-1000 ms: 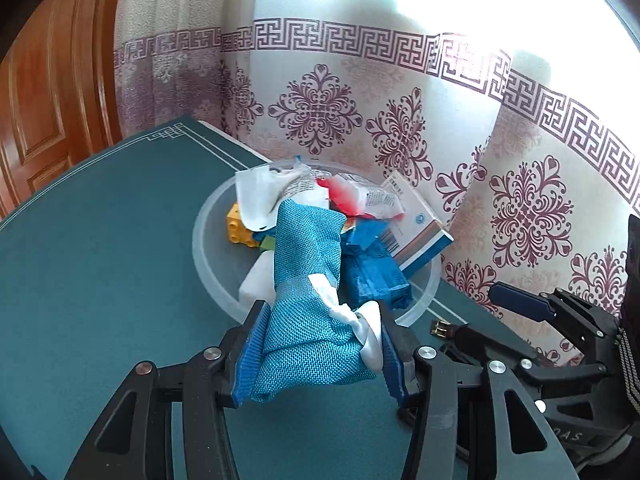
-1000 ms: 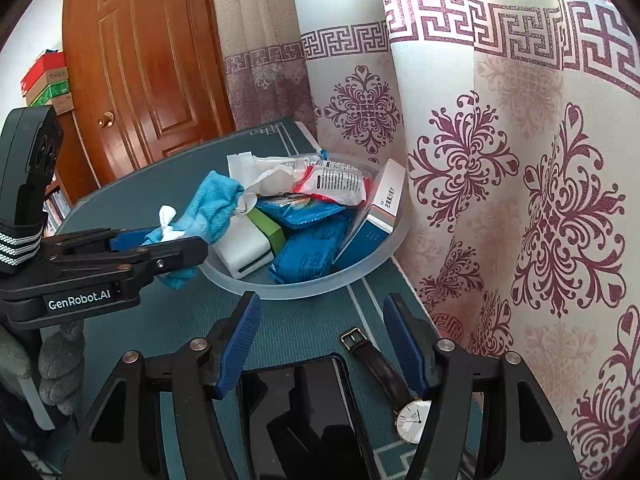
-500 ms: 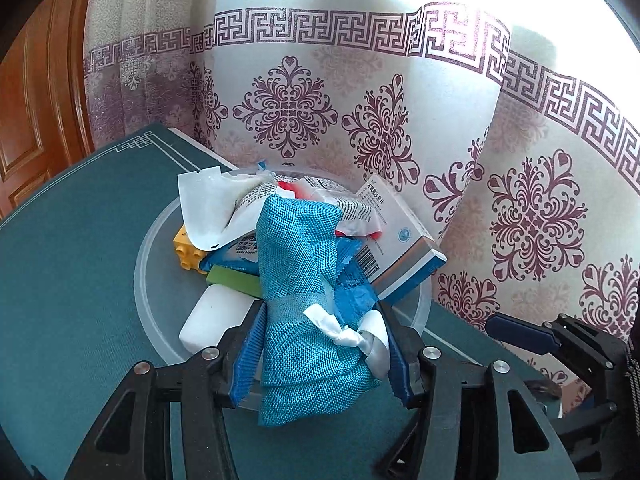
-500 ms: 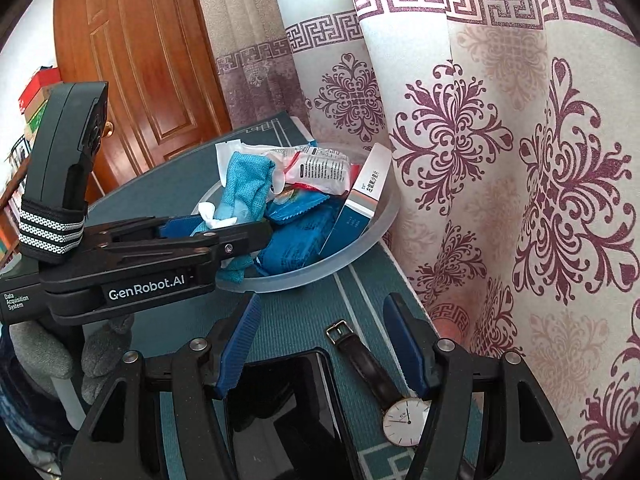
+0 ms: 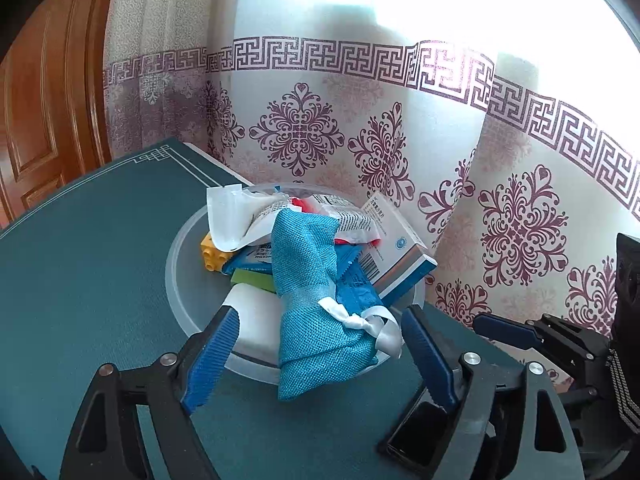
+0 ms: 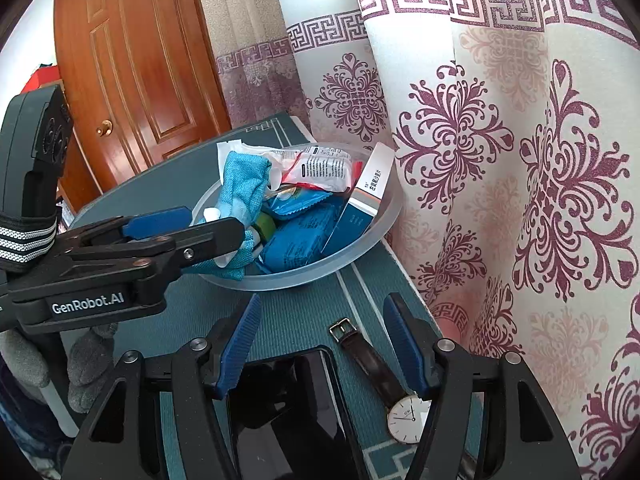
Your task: Organize objects
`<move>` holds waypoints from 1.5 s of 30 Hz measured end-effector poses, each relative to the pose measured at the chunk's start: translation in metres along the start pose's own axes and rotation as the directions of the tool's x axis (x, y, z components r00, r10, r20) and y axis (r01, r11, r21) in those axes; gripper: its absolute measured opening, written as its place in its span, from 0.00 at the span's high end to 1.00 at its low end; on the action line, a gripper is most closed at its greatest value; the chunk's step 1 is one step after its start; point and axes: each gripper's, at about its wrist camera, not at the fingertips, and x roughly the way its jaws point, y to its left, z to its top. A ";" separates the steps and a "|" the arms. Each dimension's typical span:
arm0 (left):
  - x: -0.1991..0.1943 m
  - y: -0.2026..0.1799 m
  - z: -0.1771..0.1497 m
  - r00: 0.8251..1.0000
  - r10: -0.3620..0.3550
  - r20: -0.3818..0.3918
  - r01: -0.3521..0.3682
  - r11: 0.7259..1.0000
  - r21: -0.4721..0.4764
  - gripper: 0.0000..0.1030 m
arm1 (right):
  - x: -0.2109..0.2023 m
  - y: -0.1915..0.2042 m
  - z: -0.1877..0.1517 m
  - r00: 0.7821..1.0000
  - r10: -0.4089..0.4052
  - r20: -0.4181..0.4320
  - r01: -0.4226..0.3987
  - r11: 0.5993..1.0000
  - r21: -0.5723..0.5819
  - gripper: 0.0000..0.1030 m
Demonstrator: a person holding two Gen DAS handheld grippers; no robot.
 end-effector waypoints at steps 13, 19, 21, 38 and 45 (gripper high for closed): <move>-0.040 0.015 -0.001 0.969 0.237 0.075 -0.232 0.970 -0.069 0.01 | -0.013 0.005 0.004 0.999 -0.021 0.027 0.021 1.000 0.020 0.22; -0.057 0.019 0.003 0.953 0.277 0.123 -0.270 0.960 -0.069 0.01 | -0.024 0.007 0.016 0.995 -0.058 0.080 0.055 0.998 0.044 0.04; -0.060 0.020 0.006 0.950 0.282 0.130 -0.275 0.959 -0.071 0.01 | -0.027 0.010 0.021 0.992 -0.075 0.103 0.071 0.997 0.040 0.01; -0.075 0.024 0.008 0.920 0.356 0.160 -0.351 0.934 -0.060 0.00 | -0.019 0.039 0.041 0.970 -0.225 0.092 0.236 0.964 -0.124 0.00; -0.076 0.019 0.008 0.922 0.351 0.162 -0.348 0.936 -0.047 0.00 | -0.020 0.037 0.041 0.969 -0.227 0.092 0.237 0.964 -0.116 0.00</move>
